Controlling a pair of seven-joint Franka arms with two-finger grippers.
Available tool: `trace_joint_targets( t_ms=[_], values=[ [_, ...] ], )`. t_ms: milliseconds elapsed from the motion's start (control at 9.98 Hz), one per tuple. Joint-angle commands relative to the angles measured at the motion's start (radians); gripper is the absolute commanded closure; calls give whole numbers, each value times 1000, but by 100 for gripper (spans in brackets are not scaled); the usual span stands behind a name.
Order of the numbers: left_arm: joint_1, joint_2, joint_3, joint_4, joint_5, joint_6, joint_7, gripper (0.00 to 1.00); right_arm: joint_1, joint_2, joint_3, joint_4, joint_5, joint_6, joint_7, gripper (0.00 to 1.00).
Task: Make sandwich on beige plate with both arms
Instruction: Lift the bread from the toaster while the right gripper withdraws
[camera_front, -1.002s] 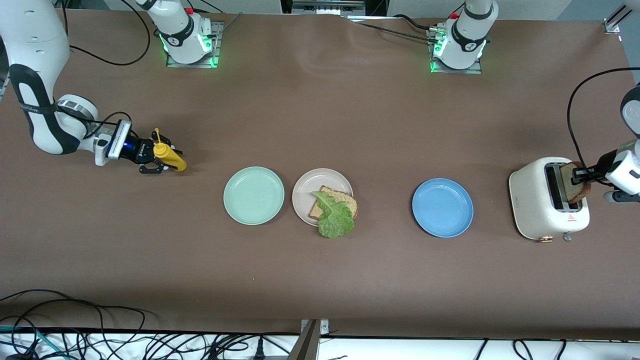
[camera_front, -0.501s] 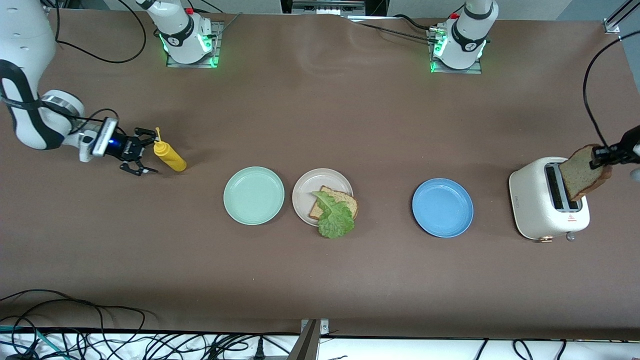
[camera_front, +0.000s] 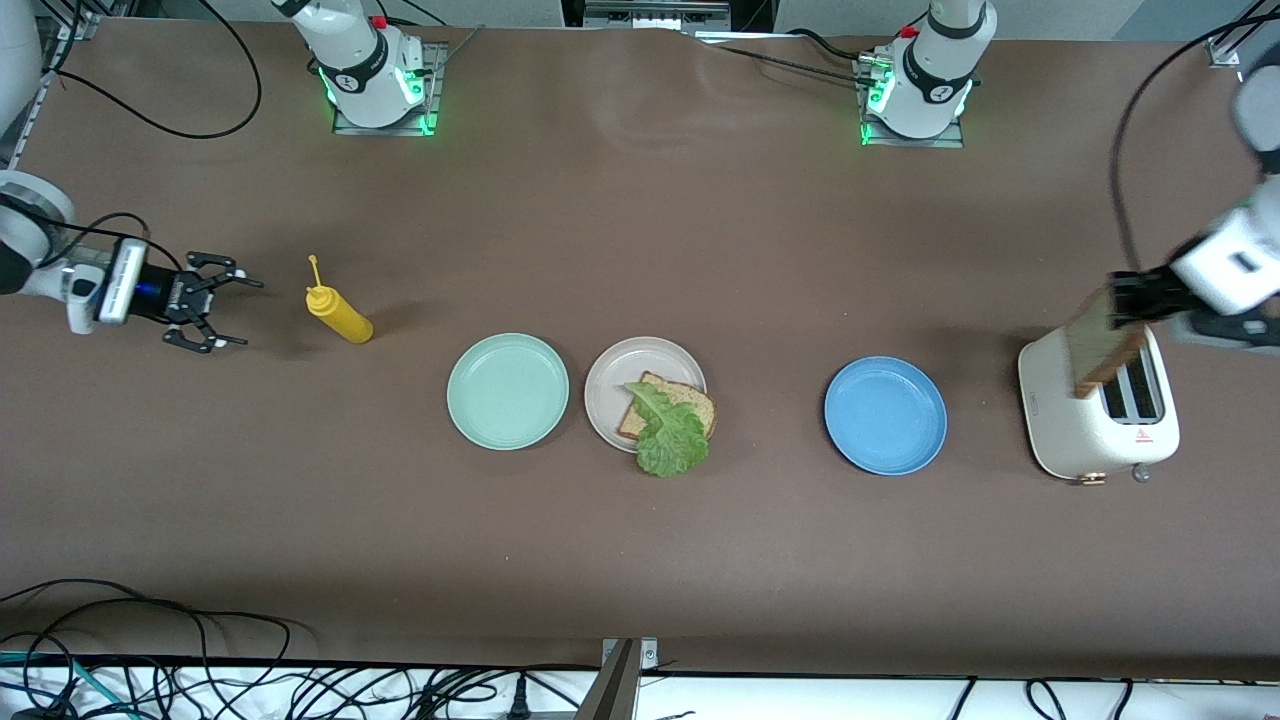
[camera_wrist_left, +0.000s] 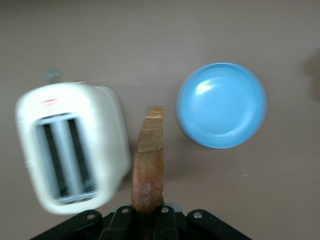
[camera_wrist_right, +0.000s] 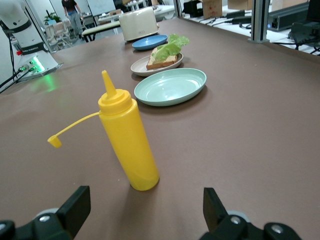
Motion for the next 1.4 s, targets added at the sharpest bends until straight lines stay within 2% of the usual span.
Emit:
trace_joint_targets(
  t_ms=[0, 200, 301, 401, 601, 802, 902, 1002, 1203, 1303],
  values=[
    [-8, 57, -25, -12, -208, -2, -9, 100, -5, 0, 6, 101, -57, -62, 102, 0],
    [-42, 144, -25, -31, -485, -2, -46, 100, -7, 3, 6, 133, -78, -79, 114, 0],
    [-89, 189, -25, -24, -573, 3, -60, 100, -7, 4, 6, 135, -78, -77, 114, 0],
    [-132, 241, -25, -4, -673, 4, -58, 100, -4, 6, 7, 141, -78, -77, 122, 0],
    [-241, 385, -24, 68, -953, 15, -25, 100, -4, 7, 7, 160, -81, -79, 126, 0],
    [-352, 468, -24, 151, -1020, 70, -64, 100, -2, 7, 9, 224, -87, -100, 258, 0],
    [-398, 511, -24, 184, -1125, 105, -76, 100, 1, 7, 10, 279, -121, -134, 362, 0],
    [-436, 554, -24, 227, -1176, 141, -77, 100, 8, 6, 13, 319, -138, -137, 452, 0],
    [-470, 632, -24, 306, -1178, 214, -77, 100, 35, 3, 13, 431, -196, -139, 661, 0],
    [-473, 651, -22, 307, -1177, 246, -60, 100, 54, 1, 15, 484, -230, -149, 764, 0]
  ],
)
